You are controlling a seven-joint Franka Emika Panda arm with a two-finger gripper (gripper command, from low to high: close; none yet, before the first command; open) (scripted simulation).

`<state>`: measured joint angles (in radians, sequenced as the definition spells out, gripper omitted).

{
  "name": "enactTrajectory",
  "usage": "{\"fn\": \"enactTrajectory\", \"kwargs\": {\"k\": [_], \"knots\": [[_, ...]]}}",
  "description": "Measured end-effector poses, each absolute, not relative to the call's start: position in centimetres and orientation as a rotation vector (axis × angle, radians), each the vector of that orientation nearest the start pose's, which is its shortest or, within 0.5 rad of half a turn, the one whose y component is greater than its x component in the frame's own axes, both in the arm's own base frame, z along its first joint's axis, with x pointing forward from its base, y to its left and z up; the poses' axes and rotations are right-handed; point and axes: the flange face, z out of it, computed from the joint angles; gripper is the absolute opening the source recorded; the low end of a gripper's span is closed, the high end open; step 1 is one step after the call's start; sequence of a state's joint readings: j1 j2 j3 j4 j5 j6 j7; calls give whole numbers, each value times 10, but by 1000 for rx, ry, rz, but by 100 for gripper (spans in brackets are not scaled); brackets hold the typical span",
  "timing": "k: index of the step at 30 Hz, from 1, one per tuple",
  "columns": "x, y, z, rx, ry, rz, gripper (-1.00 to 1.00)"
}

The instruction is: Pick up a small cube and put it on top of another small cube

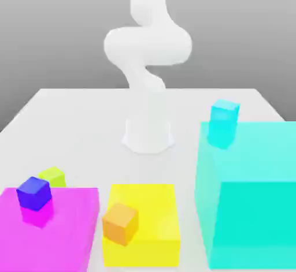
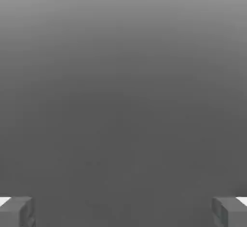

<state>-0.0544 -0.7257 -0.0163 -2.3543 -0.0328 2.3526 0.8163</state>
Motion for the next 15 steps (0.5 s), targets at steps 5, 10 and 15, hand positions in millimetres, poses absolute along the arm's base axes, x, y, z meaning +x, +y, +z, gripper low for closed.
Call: {"fn": "enactTrajectory", "kwargs": {"k": [5,10,15], "knots": [[409,-101,555,-2528,1417,-822,0],[401,-171,449,-2525,1664,-633,0],[358,-227,347,-2467,1893,-414,0]]}}
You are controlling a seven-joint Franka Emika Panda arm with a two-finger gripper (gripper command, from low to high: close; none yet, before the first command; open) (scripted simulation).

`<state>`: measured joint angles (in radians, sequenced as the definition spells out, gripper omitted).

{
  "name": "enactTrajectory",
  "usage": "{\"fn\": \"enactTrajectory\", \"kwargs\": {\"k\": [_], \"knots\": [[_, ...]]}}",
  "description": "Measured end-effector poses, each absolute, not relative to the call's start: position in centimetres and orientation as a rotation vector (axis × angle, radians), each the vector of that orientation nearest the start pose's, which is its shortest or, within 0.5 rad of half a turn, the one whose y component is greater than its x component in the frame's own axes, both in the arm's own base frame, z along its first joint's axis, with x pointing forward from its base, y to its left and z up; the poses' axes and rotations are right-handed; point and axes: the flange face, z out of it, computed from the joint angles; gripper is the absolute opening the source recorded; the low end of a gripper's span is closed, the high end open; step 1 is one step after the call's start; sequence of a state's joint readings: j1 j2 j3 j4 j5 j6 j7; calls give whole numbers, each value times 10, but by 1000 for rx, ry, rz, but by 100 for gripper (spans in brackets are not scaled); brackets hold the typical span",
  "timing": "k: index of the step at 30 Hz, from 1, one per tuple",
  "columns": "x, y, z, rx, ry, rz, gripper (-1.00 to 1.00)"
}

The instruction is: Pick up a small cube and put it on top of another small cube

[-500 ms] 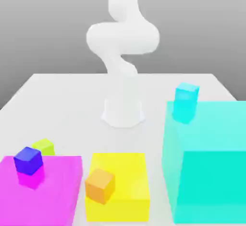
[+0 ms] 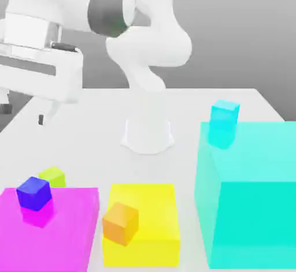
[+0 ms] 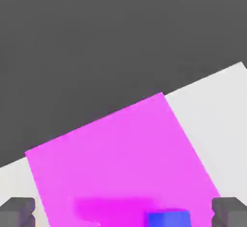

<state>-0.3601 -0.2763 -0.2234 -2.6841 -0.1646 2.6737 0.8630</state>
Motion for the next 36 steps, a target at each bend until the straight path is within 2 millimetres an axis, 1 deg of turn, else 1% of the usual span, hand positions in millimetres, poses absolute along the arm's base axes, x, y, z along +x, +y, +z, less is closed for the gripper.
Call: {"fn": "enactTrajectory", "kwargs": {"k": [2,4,7,8,9,15,16,21,22,24,30,31,33,36], "knots": [[334,-243,308,-2427,1976,-320,0],[306,-255,272,-2379,2053,-225,0],[260,-263,222,-2286,2161,-82,0],[245,-265,207,-2248,2196,-41,0],[234,-269,196,-2217,2225,-20,0],[234,-263,142,-2232,2212,-1,0],[234,-263,134,-2233,2212,-1,-100],[234,-263,134,-2233,2212,1,-100],[234,-262,130,-2233,2211,1,-100],[234,-263,138,-2231,2211,0,-100],[233,-263,186,-2226,2215,0,-100],[236,-271,197,-2232,2215,-30,-100],[247,-290,219,-2249,2214,-90,-100],[281,-308,256,-2322,2161,-170,-100]]}}
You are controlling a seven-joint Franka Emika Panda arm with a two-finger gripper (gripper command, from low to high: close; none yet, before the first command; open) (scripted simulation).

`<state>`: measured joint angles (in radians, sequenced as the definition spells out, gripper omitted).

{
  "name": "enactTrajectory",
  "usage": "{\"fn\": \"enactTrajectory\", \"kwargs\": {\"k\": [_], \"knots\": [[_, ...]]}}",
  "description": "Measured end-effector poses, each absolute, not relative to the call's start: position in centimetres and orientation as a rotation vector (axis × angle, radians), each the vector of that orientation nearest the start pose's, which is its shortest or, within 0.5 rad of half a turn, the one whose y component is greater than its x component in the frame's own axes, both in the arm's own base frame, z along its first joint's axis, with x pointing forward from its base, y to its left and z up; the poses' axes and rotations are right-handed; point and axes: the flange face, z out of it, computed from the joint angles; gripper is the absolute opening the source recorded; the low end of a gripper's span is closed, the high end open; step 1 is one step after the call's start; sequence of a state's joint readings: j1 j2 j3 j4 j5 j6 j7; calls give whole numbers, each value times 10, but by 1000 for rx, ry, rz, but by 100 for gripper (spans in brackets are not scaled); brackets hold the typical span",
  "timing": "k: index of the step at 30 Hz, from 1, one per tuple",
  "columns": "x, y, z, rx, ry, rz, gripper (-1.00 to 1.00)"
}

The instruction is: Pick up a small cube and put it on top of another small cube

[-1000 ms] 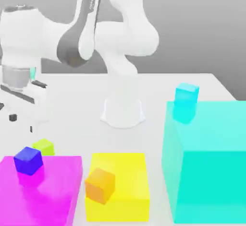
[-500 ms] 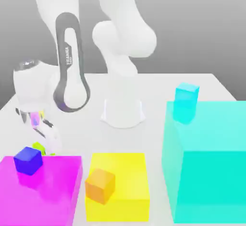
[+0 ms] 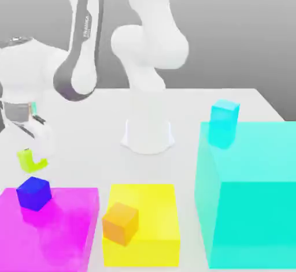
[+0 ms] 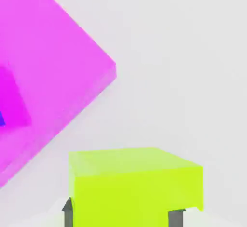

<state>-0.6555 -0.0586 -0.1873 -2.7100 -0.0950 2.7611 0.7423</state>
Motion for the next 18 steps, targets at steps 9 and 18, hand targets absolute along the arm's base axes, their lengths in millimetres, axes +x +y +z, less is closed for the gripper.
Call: {"fn": "enactTrajectory", "kwargs": {"k": [9,18], "knots": [[347,-331,360,-2427,2068,-305,-100],[365,-256,276,-2438,1976,-5,-100]]}}
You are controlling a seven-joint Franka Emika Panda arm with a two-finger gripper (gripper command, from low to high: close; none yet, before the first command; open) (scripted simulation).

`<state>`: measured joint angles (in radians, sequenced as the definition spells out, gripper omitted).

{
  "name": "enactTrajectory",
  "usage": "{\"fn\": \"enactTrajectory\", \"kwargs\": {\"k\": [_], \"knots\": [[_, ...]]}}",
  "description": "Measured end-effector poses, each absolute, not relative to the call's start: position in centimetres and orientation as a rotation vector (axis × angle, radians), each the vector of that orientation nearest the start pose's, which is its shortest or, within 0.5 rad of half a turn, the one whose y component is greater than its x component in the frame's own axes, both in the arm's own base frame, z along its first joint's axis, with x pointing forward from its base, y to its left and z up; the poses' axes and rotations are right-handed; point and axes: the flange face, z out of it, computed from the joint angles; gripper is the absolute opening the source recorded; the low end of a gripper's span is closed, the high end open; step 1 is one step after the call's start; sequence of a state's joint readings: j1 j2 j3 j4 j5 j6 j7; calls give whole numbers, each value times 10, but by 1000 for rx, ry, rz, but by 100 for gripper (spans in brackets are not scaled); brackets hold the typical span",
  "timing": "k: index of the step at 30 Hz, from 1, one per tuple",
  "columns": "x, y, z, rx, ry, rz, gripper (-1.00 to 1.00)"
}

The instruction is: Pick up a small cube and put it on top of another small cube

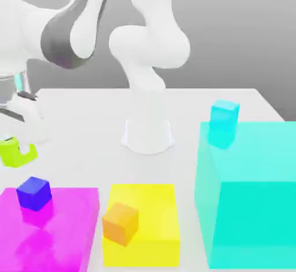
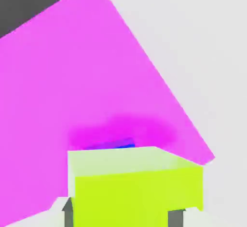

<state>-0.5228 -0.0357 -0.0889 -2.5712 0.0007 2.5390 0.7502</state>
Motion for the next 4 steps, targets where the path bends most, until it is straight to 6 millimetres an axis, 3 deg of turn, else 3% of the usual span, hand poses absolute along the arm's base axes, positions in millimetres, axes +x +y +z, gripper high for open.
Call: {"fn": "enactTrajectory", "kwargs": {"k": [1,2,4], "knots": [[365,-255,262,-2438,1976,-2,-100],[364,-255,253,-2439,1977,0,100],[362,-258,253,-2431,1987,0,100]]}}
